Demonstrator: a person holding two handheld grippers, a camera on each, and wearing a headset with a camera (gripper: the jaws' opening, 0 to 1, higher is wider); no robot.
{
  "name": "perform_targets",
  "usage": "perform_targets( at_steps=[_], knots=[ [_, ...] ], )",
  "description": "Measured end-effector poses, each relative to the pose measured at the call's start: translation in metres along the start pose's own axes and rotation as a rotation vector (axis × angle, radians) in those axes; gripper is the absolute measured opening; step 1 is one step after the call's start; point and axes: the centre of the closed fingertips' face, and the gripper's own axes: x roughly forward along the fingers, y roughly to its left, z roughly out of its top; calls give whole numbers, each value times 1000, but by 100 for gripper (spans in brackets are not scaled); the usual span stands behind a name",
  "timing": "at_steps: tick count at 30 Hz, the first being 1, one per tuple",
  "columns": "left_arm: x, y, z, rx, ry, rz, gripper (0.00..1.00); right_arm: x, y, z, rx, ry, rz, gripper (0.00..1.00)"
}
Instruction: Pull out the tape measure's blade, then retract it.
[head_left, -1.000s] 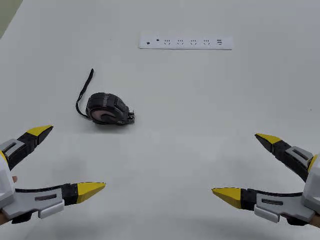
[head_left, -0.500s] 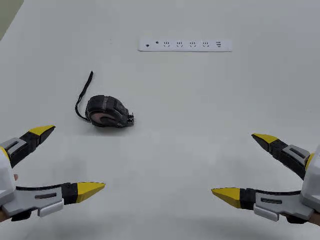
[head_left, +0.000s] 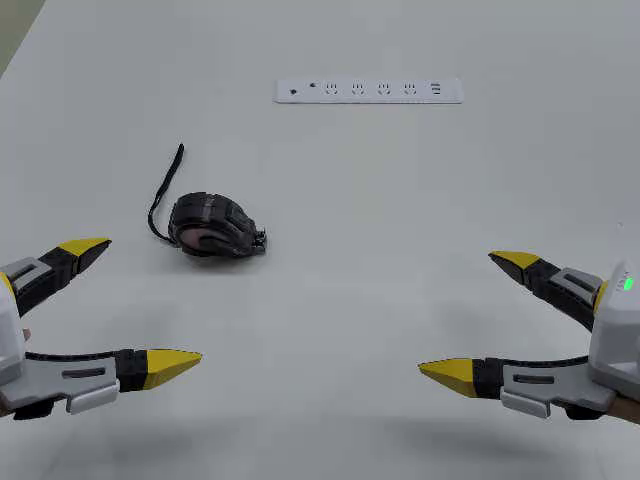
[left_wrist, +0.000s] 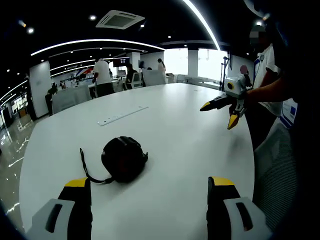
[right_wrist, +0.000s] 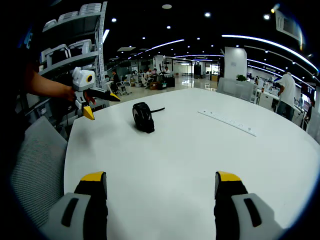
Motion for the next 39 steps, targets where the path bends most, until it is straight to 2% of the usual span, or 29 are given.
perform_targets(
  at_steps=[7,14,27,34,39],
  knots=[
    [9,5,3,27,14,-24,92,9,-4,7,-28,2,28,89],
    [19,14,6,50,20,-41,89,22,-9,17,-45,-8,50,85],
    [40,29,10,105,56,-91,87,45,-15,24,-103,10,115,80],
    [49,34,13,142,81,-135,81,60,-16,28,-140,15,152,77],
    [53,38,13,162,95,-147,78,66,-17,30,-165,12,168,73]
  ],
)
